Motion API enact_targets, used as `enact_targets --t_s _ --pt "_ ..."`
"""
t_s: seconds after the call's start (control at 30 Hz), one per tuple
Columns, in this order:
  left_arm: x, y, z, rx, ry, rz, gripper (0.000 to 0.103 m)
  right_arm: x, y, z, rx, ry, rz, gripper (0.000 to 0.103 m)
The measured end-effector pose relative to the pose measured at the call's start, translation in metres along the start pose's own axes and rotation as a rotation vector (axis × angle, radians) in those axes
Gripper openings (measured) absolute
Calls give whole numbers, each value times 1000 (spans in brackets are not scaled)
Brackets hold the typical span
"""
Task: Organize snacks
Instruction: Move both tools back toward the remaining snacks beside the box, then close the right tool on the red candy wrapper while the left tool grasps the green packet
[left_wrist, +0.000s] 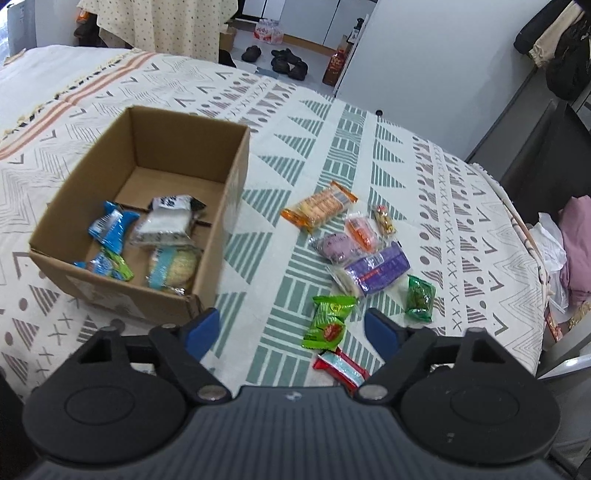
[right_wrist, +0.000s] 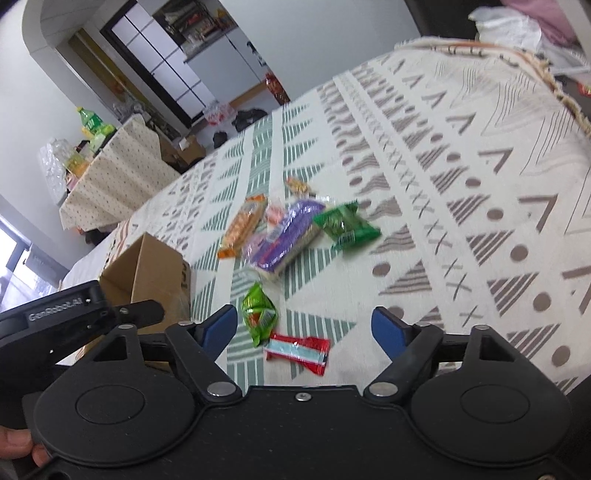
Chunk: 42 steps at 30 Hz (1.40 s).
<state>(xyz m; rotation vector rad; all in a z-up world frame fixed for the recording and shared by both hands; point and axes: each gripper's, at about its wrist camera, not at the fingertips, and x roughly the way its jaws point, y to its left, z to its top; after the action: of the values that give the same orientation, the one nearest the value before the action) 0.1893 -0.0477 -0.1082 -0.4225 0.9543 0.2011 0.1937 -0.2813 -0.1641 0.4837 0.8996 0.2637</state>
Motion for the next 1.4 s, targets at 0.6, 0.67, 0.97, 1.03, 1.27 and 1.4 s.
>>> enact_targets --t_s 0.6,0.67,0.97,1.03,1.27,1.4 --pt "48 3 -6 0 91 -24 53 52 4 -12 47 216 57 40" --pt "52 5 -7 -4 98 -27 53 58 4 -13 53 232 54 40" --pt "67 14 -10 -33 138 -39 53 82 9 -19 84 294 48 37" --pt "70 15 -10 -38 147 -44 53 86 8 -17 96 284 33 37" --pt "79 16 -7 -60 160 -50 53 89 9 -11 91 217 -1 38" --pt "83 15 -5 -67 160 -49 53 89 5 -7 107 187 -23 38"
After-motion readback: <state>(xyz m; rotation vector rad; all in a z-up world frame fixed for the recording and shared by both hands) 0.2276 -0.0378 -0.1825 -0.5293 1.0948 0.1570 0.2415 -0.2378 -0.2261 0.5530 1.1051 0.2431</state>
